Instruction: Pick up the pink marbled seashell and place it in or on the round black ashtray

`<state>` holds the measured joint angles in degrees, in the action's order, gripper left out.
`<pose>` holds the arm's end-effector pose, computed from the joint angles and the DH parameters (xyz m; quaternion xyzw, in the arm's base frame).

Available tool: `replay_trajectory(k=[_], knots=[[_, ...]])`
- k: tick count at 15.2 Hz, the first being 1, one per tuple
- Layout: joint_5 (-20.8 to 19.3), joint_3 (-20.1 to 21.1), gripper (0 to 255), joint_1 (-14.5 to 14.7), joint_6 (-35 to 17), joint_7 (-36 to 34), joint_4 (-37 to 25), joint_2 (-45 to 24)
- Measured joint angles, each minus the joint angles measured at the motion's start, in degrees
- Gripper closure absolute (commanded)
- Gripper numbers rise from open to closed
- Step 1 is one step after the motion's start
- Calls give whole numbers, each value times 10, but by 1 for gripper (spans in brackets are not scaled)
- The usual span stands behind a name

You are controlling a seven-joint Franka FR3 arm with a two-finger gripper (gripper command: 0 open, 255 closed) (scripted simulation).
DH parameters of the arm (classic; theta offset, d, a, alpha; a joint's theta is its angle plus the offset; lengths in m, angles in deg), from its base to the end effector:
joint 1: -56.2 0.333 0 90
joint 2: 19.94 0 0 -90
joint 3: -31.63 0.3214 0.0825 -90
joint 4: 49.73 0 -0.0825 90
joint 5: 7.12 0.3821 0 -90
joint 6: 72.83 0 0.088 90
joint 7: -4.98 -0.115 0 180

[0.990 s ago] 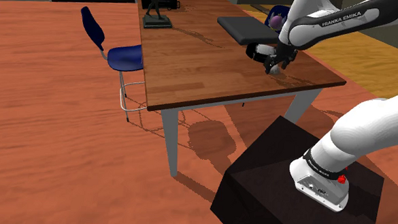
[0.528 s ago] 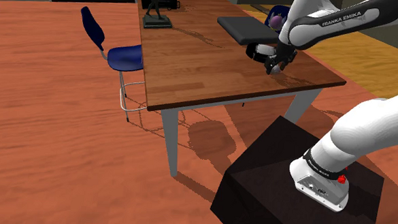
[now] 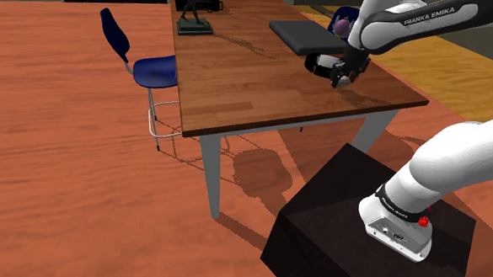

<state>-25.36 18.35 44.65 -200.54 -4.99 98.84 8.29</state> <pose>0.3552 -0.1768 0.4260 0.9745 -0.2012 0.0534 0.0838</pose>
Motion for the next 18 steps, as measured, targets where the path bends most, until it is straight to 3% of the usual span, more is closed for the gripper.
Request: replay_trajectory(k=[14,18], knots=[[18,12,255,6,117,20,-84,34],[25,-9,255,8,112,45,-147,-29]])
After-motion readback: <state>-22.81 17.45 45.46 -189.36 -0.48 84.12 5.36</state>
